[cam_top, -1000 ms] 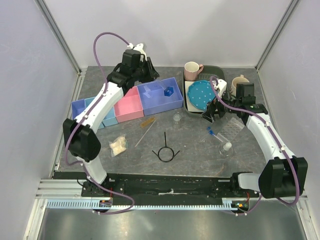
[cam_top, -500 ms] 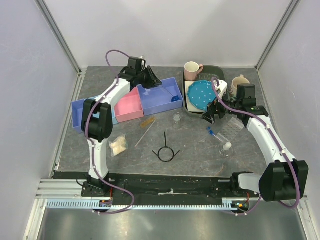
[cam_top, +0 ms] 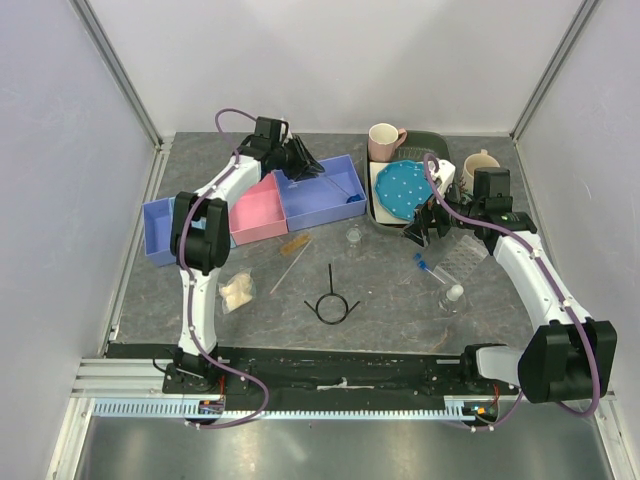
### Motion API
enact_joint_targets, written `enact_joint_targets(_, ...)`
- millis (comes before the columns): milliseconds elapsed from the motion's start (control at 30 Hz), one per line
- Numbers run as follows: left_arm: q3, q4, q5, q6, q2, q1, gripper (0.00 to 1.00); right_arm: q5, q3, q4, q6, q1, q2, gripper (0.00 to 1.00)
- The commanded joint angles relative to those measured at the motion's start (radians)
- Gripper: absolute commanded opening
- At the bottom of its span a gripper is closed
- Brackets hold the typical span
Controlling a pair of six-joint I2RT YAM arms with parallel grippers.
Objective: Organize the chemistry lab equipment
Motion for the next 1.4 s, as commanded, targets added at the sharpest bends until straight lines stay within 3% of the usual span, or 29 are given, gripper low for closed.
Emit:
enact_joint_targets(0,0.034,-0.057,-0.010,-0.008,0.032,0.009,0.39,-0.033,-0.011,0.038,0.001,-0.001,-0.021,0.98)
enact_joint_targets(133,0.031,-0.077,-0.027,0.000,0.032,0.013,0.49,-0.031,-0.018,0.040,-0.002,-0.001,-0.022,0.98)
enact_joint_targets(533,0.019,-0.137,-0.077,0.039,0.000,0.028,0.68,-0.033,-0.037,0.043,-0.002,-0.001,-0.042,0.98)
enact_joint_targets(1100,-0.017,-0.146,-0.056,0.082,-0.081,0.082,0.70,-0.037,-0.036,0.041,-0.004,-0.003,-0.047,0.98)
enact_joint_targets(1367,-0.052,-0.120,-0.079,0.216,-0.273,0.083,0.72,-0.031,0.002,-0.034,-0.064,-0.003,-0.041,0.98)
